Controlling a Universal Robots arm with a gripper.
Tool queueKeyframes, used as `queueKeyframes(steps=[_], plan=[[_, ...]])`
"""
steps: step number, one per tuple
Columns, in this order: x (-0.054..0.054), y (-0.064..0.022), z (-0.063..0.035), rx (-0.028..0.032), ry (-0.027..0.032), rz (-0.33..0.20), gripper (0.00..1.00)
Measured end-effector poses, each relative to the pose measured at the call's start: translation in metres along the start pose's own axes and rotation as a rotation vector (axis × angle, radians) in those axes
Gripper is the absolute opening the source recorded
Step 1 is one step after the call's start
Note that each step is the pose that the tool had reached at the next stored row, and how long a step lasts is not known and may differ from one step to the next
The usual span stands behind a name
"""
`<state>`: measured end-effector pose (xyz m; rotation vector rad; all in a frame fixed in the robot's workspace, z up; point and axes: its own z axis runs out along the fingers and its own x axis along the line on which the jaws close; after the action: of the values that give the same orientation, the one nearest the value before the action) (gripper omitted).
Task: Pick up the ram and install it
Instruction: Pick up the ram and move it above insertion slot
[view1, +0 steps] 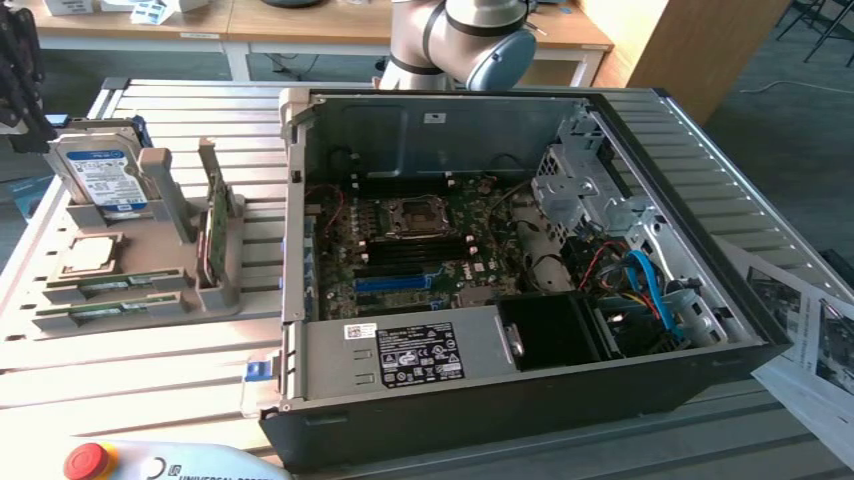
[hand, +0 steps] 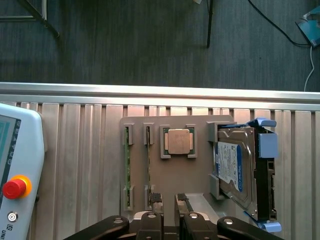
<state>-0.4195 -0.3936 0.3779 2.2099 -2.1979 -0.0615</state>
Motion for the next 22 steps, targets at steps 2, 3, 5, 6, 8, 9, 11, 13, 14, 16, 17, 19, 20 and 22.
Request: queueKeyframes(steps=[2, 3, 5, 6, 8, 9, 11, 13, 14, 16, 17, 19, 20, 22], plan=[[0.0, -0.0001, 0.0008, 0.0003, -0.0002, 0.0, 0.24], [0.0, -0.0001, 0.0011, 0.0001, 0.0, 0.0, 0.24], [0.0, -0.0001, 0.0021, 0.0001, -0.0001, 0.0, 0.24], [0.0, -0.0001, 0.0025, 0.0, 0.0, 0.0, 0.24], [0.0, -0.0002, 0.0036, 0.0, 0.0, 0.0, 0.24], [0.0, -0.0002, 0.0042, 0.0, 0.0, 0.0, 0.24], [0.0, -0.0003, 0.0055, 0.0, -0.0001, 0.0, 0.24], [0.0, -0.0003, 0.0069, 0.0, 0.0, 0.0, 0.24], [0.0, -0.0003, 0.0077, 0.0, 0.0, 0.0, 0.24], [0.0, -0.0004, 0.0092, 0.0, 0.0, 0.0, 0.24], [0.0, -0.0005, 0.0099, 0.0, 0.0, 0.0, 0.24], [0.0, -0.0005, 0.0113, 0.0001, -0.0001, 0.0, 0.24], [0.0, -0.0005, 0.0121, 0.0, 0.0, 0.0, 0.24], [0.0, -0.0006, 0.0136, 0.0, -0.0001, 0.0, 0.24]])
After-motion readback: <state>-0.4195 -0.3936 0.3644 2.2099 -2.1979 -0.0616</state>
